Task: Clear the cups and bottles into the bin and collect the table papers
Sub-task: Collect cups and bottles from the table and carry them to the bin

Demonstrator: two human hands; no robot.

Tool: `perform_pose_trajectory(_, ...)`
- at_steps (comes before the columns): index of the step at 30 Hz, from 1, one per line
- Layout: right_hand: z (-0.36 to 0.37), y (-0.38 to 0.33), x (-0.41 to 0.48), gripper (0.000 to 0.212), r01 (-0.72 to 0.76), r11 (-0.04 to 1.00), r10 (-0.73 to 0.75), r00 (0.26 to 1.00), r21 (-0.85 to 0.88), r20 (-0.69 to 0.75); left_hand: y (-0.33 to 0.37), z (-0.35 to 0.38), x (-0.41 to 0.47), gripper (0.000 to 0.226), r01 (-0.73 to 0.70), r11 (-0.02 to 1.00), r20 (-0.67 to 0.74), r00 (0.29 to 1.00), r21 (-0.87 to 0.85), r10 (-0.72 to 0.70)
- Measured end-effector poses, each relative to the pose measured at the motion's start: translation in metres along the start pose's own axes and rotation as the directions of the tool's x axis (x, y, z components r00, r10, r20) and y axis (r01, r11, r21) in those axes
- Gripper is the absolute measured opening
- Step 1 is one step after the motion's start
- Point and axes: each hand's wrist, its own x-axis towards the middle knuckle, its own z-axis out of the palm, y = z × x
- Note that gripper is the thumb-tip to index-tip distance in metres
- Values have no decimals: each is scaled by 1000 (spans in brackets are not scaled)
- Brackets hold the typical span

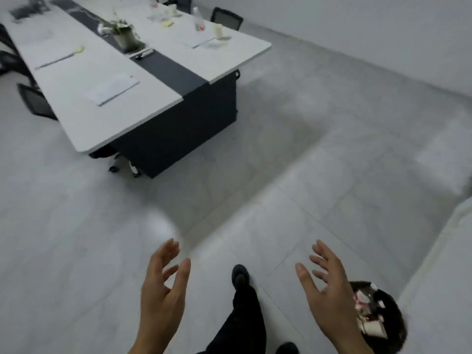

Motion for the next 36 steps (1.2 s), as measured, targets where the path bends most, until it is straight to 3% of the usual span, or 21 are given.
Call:
perform_pose_trajectory(3,55,-39,5,49,76,997,-74,985,-7,156,-18,-76,-8,45,67,998,-224,972,-14,-69)
perform_pose_trajectory(7,141,-89,13,49,210,978,-199,928,-2,315,-58,-155,-11,42,94,988,-501,853,-121,-143)
perform_pose_trajectory(12,282,-137,19,46,288,958,-260,855,6,449,-114,-233,22,43,124,962,-664,702,-242,-258)
perform_pose_trajectory(15,359,-173,21,53,333,943,-284,786,11,548,-126,-290,60,40,112,961,-700,665,-253,-262)
perform_pose_trajectory(21,471,-231,41,64,358,933,-301,713,40,633,-139,-391,144,39,117,968,-699,674,-220,-240)
perform_pose_trajectory(31,723,-272,130,64,275,960,-244,735,51,632,-235,-489,352,41,248,943,-631,700,-224,-334)
perform_pose_trajectory(36,863,-358,188,66,349,936,-278,666,41,692,-241,-579,482,39,259,940,-643,687,-220,-340)
